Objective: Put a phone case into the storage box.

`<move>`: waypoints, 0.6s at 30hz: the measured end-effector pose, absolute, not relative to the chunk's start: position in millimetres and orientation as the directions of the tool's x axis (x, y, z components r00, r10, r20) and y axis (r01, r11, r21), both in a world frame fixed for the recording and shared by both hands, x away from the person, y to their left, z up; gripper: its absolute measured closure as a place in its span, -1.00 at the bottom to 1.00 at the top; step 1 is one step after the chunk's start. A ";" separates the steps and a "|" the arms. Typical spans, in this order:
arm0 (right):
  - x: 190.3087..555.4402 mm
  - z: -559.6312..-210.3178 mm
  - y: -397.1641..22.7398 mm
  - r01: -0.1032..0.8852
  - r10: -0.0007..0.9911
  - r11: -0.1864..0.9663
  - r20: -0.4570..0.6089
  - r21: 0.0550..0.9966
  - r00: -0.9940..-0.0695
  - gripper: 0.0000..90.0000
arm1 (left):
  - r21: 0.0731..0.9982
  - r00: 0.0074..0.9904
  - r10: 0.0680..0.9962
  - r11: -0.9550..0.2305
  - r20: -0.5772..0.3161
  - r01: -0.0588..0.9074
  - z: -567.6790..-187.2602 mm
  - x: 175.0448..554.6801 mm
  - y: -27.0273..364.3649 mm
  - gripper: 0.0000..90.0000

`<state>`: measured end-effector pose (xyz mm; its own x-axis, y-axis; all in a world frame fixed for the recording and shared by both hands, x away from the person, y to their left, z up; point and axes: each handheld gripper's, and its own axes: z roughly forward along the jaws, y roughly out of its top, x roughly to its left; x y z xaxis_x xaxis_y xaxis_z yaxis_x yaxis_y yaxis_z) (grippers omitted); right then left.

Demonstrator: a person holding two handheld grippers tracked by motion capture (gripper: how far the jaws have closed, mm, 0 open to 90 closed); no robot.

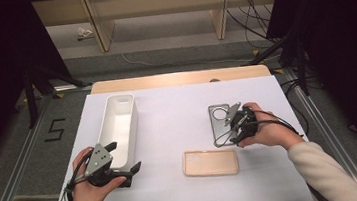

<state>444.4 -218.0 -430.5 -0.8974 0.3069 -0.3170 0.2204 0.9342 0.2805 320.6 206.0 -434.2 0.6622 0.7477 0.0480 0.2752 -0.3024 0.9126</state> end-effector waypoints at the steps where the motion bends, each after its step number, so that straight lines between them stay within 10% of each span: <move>1: 445.5 -431.7 -215.6 0.213 0.294 0.940 -0.316 0.266 -0.902 -0.51 | 0.912 0.662 0.748 -0.303 0.048 0.276 -434.3 320.6 205.9 -1.00; 18: 455.0 -446.1 -194.8 0.125 0.155 0.985 -0.293 0.120 -0.944 -0.49 | 0.913 0.665 0.745 -0.301 0.045 0.274 -434.4 320.8 205.6 -1.00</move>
